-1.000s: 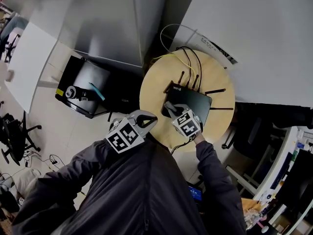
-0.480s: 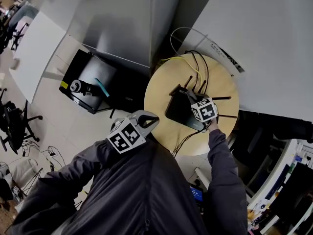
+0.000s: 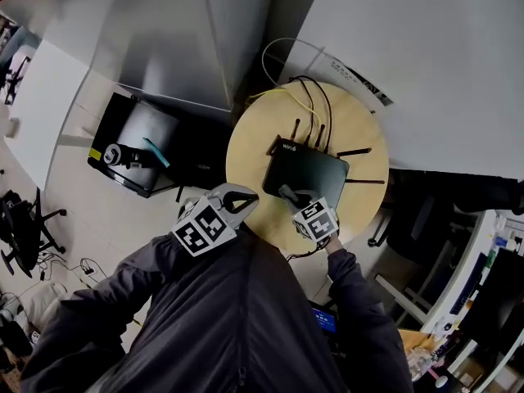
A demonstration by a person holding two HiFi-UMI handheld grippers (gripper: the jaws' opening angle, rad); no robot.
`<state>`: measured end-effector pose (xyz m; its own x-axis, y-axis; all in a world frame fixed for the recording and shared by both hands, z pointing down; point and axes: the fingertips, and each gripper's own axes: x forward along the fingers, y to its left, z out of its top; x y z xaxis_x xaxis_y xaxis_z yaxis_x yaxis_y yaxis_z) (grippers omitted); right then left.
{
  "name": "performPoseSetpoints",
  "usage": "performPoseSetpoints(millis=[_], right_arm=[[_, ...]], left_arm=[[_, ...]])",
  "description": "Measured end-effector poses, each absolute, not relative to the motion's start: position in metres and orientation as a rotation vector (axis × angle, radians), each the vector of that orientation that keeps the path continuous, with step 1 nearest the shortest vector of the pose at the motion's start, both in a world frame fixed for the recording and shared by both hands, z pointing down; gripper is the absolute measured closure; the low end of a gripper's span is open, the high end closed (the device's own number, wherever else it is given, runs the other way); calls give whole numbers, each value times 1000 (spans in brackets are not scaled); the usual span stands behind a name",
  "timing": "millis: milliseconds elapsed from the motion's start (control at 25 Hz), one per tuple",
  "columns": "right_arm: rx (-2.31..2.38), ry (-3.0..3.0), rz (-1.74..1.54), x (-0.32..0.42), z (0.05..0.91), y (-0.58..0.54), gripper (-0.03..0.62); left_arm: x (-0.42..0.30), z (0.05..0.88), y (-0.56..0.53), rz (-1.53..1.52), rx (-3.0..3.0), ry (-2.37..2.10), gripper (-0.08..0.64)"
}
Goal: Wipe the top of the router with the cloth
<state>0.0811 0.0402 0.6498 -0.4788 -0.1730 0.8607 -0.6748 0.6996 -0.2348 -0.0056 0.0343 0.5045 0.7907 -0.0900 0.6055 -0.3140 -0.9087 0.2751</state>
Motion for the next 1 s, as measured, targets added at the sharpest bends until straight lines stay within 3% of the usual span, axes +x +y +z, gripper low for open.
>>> performPoseSetpoints(millis=[200,720,1000], right_arm=[[667,-2046,715,85,651,53,552],[890,-1932,584,159,641,-82,552],[837,-1922,622,156,650,-59,552]], left_arm=[[-1,504,32,868,2633,-280,560],[-6,499,31,874,2644,-305,560],[-8,500,30,871,2636,-313,560]])
